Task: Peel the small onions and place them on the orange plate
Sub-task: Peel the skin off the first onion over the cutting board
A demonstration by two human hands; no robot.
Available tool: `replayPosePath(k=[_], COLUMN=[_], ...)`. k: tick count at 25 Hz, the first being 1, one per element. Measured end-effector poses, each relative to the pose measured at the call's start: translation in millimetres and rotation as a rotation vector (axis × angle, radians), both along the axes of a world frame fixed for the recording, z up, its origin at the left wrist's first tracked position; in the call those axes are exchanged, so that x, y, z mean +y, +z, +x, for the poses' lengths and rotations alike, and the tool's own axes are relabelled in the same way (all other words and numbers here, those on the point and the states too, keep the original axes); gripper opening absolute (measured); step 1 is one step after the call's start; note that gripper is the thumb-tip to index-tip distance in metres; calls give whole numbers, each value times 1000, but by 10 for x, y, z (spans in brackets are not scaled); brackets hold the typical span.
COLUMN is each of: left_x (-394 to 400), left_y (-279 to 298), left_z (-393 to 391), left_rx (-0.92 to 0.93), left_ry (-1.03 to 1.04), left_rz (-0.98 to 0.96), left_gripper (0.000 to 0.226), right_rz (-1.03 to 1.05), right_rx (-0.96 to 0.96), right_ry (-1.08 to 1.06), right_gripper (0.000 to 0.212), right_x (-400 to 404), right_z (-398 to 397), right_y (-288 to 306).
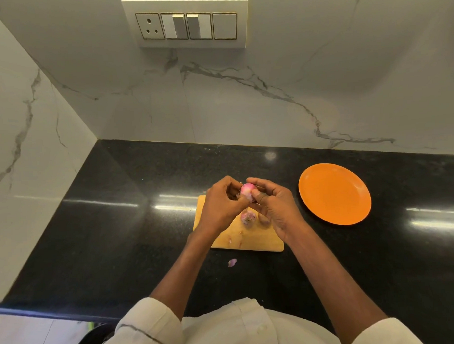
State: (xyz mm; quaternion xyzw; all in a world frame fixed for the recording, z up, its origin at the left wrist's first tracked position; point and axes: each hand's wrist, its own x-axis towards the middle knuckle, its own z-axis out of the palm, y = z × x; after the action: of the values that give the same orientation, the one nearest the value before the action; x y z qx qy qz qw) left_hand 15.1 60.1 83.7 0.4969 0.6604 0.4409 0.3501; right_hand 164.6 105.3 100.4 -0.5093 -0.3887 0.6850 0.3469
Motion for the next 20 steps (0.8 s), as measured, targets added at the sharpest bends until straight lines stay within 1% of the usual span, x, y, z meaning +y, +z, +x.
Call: replayPosePath(k=[3, 8, 9, 11, 13, 17, 20], left_x=[-1, 28, 31, 10, -7, -18, -16], left_y=[-2, -39, -57, -80, -81, -42, 8], left_z=[116, 90, 70, 18, -32, -60, -62], left_rx=[93, 58, 23, -129, -232, -158, 4], left_ry=[75, 107, 79, -13, -74, -89, -141], left_rz=[11, 26, 25, 23, 22, 31, 74], left_gripper=[22, 16, 14, 16, 20, 32, 31], right_rz=[16, -65, -83, -101, -72, -36, -52], right_rx=[13, 99, 119, 153, 135, 48, 45], right_ry=[-19, -42, -55, -91, -100, -86, -104], right_gripper=[33, 33, 32, 29, 29, 25, 23], right_x=[-15, -21, -13, 15, 36, 10, 15], right_z=[-14, 2, 14, 53, 95, 99, 100], right_y=[14, -8, -17, -19, -16, -29, -32])
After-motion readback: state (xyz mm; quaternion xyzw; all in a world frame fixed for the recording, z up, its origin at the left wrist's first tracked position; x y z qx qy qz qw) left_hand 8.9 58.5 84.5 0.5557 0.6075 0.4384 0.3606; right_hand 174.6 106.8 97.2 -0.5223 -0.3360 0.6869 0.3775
